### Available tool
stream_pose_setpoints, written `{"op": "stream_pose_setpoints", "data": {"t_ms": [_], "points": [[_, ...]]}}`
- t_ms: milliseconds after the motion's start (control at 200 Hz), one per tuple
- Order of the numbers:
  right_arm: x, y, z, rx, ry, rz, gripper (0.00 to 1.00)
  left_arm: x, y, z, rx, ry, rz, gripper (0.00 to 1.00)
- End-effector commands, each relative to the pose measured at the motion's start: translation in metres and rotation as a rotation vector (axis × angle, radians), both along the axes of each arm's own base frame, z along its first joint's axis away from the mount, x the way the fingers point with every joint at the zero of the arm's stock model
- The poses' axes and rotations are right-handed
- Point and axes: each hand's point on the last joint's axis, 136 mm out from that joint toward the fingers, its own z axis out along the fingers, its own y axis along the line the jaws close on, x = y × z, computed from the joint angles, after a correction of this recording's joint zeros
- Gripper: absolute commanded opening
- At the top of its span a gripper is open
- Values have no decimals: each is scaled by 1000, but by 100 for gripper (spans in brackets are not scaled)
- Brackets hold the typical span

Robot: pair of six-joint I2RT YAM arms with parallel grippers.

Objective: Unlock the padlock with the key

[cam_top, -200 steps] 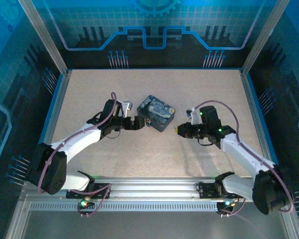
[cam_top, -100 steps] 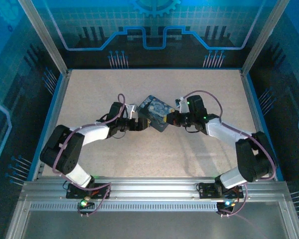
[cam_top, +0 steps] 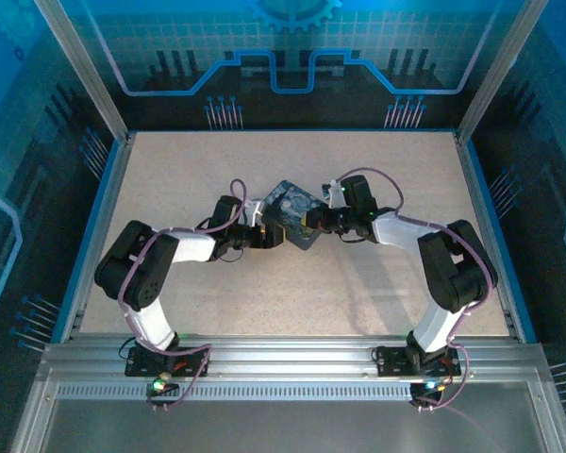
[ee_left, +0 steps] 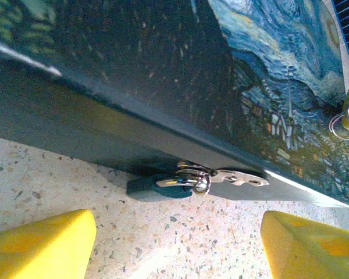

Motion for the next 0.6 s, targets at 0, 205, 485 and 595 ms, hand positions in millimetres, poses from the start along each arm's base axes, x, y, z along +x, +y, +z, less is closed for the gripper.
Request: {"op": "stream_pose_setpoints", "data": {"t_ms": [0, 205, 485, 595], "points": [[-3, 2, -11, -50, 18, 17, 0, 12, -8, 12, -50, -30, -15, 75], [-9, -2, -24, -88, 42, 24, 0, 17, -11, 7, -47, -35, -22, 70], [-9, -2, -23, -85, 34, 27, 0, 23, -17, -3, -5, -89, -62, 66], [-9, -2, -22, -85, 31, 28, 0, 24, -22, -5, 9, -111, -86, 65]]}}
